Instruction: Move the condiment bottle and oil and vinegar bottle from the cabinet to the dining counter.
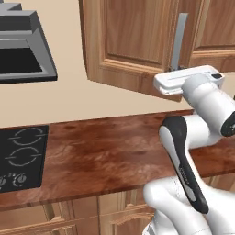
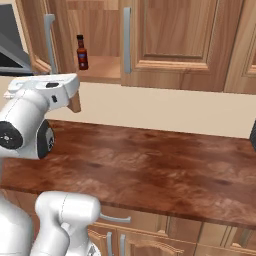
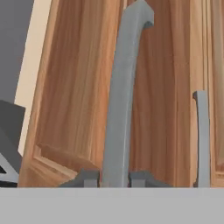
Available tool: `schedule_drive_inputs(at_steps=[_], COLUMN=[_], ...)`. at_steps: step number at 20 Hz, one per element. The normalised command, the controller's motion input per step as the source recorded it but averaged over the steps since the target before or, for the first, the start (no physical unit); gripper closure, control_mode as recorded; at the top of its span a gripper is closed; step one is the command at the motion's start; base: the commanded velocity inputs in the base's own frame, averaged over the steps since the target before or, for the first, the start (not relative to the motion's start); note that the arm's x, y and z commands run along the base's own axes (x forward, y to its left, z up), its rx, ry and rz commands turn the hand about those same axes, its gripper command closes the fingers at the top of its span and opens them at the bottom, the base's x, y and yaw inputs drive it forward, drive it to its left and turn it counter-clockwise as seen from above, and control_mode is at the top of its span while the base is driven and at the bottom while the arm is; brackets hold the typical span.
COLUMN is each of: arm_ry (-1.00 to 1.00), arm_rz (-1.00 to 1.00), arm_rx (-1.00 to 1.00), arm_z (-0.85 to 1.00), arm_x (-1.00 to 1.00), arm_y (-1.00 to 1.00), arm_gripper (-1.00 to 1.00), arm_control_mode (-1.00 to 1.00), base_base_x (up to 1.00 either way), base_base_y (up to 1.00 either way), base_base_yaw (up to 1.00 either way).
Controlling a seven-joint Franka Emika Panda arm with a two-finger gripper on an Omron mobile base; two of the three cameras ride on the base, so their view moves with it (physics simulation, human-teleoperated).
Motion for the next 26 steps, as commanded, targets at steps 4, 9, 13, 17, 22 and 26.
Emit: schedule_drive_inputs(at_steps=[4, 9, 13, 17, 22, 26], arm_ry=[0.00, 0.00, 0.10, 0.25, 0.22, 0.16], arm_rz=[0.01, 0.00, 0.00, 0.00, 0.00, 0.05], arm_rx=[0.07, 0.22, 0.39, 0.39, 0.37, 0.22], arm_z=[-0.09, 0.03, 0.28, 0.24, -0.11, -0.45], arm_x=[-0.67, -0.64, -0.59, -0.32, -0.12, 0.14], arm_y=[0.10, -0.33, -0.63, -0.78, -0.72, -0.28], arm_gripper=[-1.00, -1.00, -1.00, -1.00, -1.00, -1.00], arm_control_mode=[-1.00, -1.00, -1.00, -1.00, -1.00, -1.00], base_base_x=[0.00, 0.00, 0.00, 0.00, 0.00, 0.00], base_base_y=[0.00, 0.00, 0.00, 0.00, 0.00, 0.00], base_base_yaw=[0.00, 0.00, 0.00, 0.00, 0.00, 0.00])
